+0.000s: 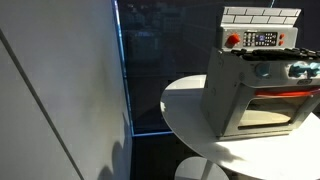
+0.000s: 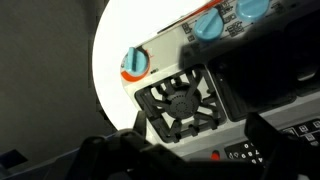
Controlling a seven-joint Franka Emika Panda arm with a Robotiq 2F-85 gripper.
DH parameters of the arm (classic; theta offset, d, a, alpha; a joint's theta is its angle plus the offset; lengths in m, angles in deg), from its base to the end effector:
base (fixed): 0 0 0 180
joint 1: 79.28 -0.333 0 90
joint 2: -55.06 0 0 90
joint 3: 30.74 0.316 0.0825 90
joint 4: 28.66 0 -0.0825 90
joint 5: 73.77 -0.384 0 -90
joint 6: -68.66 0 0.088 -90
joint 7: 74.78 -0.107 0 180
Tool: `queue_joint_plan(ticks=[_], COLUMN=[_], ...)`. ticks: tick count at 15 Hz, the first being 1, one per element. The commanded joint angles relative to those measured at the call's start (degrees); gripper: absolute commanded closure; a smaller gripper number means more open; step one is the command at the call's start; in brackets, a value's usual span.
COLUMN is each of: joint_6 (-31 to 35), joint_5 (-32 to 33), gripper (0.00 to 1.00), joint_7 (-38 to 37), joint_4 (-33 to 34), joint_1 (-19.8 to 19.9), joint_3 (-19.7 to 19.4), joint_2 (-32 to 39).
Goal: Press the top right orange button on the stove
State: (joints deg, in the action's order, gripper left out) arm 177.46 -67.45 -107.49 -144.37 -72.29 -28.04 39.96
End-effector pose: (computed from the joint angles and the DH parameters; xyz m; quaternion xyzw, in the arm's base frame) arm 0.4906 -0.0427 0.5770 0.9485 -0.3030 0.0835 0.0402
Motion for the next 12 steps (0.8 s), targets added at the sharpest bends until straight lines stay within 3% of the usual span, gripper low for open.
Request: queue_joint_plan(ticks=[1, 6, 12], joint_6=[-0.18, -0.18, 4.89], joint_5=[0.13, 0.12, 0.99], gripper=[0.0, 0.0, 0.0], joint_7=[-0.08, -0.07, -6.0], joint_4=[0.17, 0.17, 1.88], joint_1=[-0.61, -0.77, 0.04], joint_3=[-0.47, -0.43, -0.63], joint_2=[0.07, 0.06, 3.2])
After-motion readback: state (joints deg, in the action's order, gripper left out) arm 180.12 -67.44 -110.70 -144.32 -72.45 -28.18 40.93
